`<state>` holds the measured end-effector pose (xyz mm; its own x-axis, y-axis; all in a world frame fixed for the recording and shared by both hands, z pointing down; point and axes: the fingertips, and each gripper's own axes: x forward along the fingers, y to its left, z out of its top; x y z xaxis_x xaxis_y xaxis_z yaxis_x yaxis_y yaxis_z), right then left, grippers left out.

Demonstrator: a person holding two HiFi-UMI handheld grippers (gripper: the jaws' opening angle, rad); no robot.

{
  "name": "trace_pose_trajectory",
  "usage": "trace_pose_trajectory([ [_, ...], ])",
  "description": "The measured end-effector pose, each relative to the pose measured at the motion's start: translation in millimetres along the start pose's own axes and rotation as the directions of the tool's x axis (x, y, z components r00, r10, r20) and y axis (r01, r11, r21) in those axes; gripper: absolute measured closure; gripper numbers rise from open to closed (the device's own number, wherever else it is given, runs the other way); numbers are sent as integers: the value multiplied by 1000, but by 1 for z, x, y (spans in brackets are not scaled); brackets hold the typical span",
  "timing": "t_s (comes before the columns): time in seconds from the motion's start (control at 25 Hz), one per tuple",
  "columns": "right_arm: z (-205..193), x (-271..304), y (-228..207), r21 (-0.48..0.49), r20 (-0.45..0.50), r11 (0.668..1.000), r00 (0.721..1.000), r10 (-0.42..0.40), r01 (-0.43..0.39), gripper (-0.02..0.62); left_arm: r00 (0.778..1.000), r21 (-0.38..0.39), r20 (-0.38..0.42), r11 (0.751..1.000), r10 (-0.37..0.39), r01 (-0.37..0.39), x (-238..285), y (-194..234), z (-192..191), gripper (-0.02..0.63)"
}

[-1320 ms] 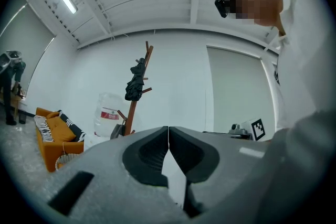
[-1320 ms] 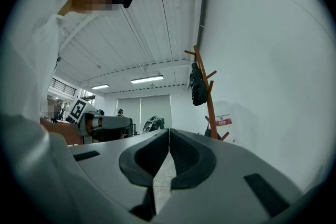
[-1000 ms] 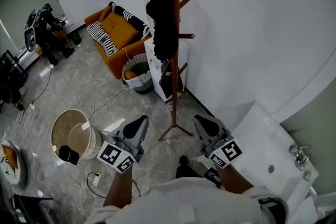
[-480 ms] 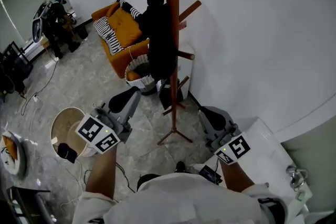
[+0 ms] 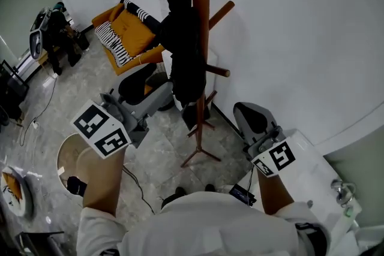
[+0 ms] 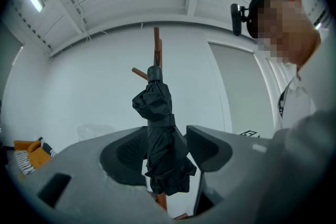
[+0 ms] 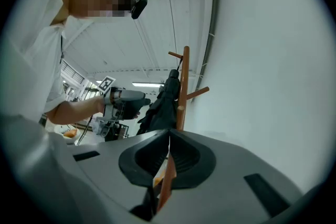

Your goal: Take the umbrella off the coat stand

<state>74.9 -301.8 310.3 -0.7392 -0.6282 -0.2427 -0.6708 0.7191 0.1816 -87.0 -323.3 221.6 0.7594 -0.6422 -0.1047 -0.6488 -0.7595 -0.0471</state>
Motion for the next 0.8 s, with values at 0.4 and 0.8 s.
trace_pose_trajectory([
  [0.4,87,26,-49,-163,51,978,991,-122,129,580,992,-177,-88,981,-94,77,36,-1,15,288],
  [0.8,101,64,-76,-187,43,972,990,-138,143,580,986,-241,-106,965,-128,100,74,8,-5,288],
])
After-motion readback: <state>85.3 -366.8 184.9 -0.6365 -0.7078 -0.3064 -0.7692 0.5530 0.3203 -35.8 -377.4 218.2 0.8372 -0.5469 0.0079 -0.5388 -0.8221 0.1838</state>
